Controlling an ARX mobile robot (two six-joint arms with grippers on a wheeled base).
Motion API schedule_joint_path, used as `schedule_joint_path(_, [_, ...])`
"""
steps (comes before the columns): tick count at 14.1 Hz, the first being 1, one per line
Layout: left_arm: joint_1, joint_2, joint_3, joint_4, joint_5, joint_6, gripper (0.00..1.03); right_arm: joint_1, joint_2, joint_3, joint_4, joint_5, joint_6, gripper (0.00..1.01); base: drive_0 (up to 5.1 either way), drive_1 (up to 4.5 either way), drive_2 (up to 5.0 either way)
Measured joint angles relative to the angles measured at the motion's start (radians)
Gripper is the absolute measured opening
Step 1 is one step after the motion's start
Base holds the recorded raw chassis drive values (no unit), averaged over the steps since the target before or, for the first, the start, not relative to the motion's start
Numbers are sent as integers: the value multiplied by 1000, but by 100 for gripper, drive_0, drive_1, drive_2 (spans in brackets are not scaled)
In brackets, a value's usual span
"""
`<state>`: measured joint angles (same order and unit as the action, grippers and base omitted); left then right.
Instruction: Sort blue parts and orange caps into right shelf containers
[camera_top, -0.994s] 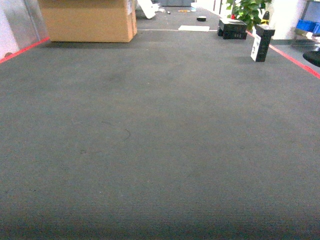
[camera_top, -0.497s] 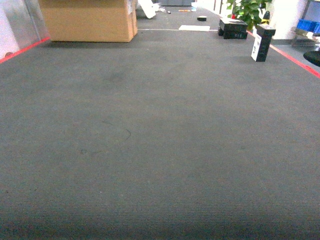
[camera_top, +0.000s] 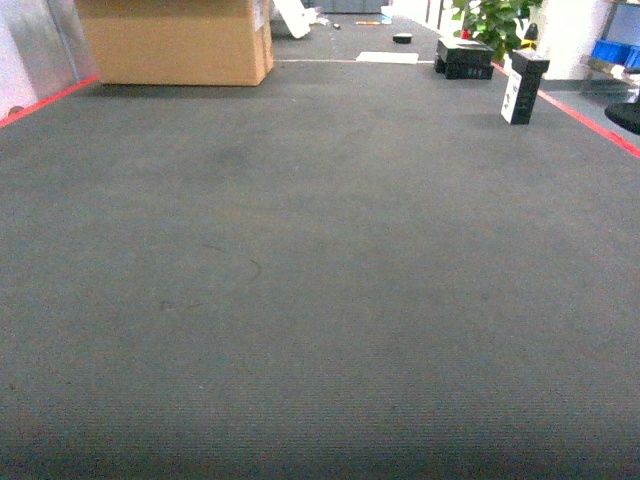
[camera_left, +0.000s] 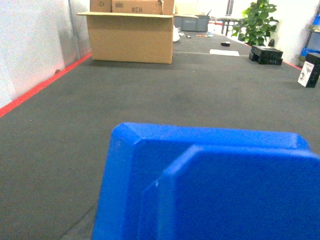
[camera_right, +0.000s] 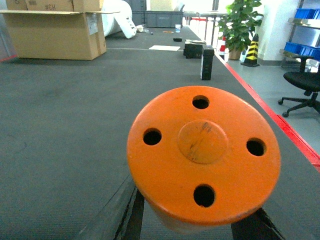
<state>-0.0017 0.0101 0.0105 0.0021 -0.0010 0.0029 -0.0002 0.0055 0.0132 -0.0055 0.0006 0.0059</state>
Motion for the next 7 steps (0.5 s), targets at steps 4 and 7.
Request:
schedule_joint_path(4, [0,0,0,-9,1,-1,44,0,0,0,-1,-1,0,42,0,0,0])
schedule_joint_path(7, [0,0,0,-9,1,-1,44,0,0,0,-1,-1,0,42,0,0,0])
